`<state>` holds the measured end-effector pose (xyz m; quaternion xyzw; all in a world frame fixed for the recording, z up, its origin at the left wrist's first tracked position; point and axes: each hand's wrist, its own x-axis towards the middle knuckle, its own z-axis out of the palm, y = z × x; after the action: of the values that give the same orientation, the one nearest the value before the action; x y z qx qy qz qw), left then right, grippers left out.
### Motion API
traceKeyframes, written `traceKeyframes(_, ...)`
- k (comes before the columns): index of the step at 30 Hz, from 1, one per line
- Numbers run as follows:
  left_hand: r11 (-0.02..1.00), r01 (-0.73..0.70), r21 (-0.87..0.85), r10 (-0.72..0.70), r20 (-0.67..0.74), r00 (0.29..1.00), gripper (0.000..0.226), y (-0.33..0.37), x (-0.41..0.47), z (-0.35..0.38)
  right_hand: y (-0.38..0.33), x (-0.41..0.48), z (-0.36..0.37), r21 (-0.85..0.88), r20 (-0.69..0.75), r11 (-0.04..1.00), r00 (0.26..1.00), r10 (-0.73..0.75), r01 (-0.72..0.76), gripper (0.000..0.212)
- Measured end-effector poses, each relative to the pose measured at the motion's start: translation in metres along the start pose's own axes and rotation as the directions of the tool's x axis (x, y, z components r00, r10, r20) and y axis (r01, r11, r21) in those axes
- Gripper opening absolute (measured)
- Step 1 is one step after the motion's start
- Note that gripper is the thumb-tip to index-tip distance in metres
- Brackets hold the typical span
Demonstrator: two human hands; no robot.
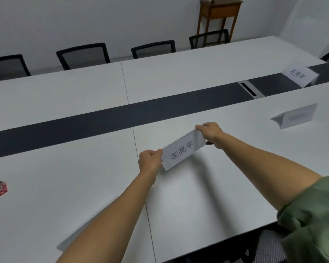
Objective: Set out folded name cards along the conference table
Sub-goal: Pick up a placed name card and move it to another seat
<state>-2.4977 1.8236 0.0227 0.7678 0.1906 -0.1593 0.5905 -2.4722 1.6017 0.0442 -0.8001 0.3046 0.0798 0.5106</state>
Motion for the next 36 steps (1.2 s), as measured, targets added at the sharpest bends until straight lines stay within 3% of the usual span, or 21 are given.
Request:
traceKeyframes(8,0.985,0.133,0.107,-0.147,0.138,0.979,0.024,-0.024,0.054,0.057,0.044,0.086,0.003,0.075,0.073,0.99,0.991,0.111,-0.116,0.045)
traceKeyframes(14,0.974,0.155,0.163,-0.178,0.137,0.974,0.021,-0.027,0.091,0.072,0.061,0.126,0.015,0.086,0.089,0.979,0.98,0.177,-0.185,0.049)
traceKeyframes(16,0.974,0.158,0.161,-0.176,0.104,0.979,0.025,-0.024,0.098,0.074,0.062,0.134,0.017,0.046,0.053,0.986,0.986,0.155,-0.158,0.054)
traceKeyframes(18,0.971,0.192,0.145,-0.2,0.042,0.979,0.055,-0.015,0.098,0.077,0.062,0.142,0.018,-0.035,-0.01,0.996,0.996,0.084,-0.085,0.06)
traceKeyframes(20,0.962,0.256,0.097,-0.26,0.031,0.965,0.064,-0.01,0.099,0.084,0.059,0.145,0.019,-0.082,-0.045,0.996,0.999,0.025,-0.029,0.053)
traceKeyframes(25,0.928,0.367,-0.063,-0.356,0.136,0.925,0.062,0.004,0.112,0.095,0.064,0.144,0.028,-0.094,-0.009,0.995,1.0,-0.027,0.026,0.037)
traceKeyframes(36,0.953,0.303,-0.009,-0.297,0.173,0.939,0.059,0.014,0.135,0.098,0.089,0.14,0.021,0.019,0.001,1.0,1.0,-0.009,0.009,0.049)
